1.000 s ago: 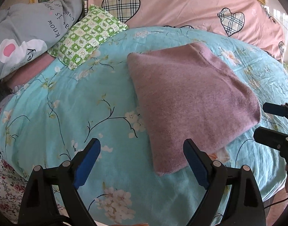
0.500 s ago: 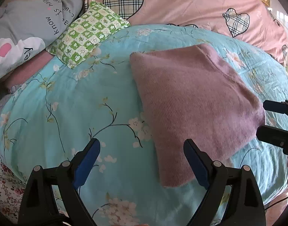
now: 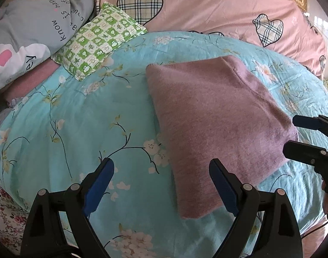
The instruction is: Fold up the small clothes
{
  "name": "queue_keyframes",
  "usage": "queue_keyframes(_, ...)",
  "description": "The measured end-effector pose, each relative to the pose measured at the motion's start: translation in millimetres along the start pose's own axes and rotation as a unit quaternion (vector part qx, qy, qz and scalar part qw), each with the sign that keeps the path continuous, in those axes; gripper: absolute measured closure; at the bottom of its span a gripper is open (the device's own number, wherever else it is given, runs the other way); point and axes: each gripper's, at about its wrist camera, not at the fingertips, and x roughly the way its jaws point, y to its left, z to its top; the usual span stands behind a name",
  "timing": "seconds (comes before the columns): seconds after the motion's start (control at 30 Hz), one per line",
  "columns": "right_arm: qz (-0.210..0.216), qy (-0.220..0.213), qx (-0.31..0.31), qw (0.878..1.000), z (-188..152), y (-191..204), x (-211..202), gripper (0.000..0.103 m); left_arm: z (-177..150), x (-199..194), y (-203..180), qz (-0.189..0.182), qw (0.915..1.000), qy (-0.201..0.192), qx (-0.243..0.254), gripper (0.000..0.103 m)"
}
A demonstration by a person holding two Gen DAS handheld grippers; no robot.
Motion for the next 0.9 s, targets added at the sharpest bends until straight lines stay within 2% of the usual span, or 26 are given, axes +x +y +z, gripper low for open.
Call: queue_keyframes(0.9,0.005,-0.008,0.012,1.0,1.1,3.1,-5.5,0.0,-1.8,-7.4,-3.5,-0.013,0.9999,-0.008,0.004,0.012)
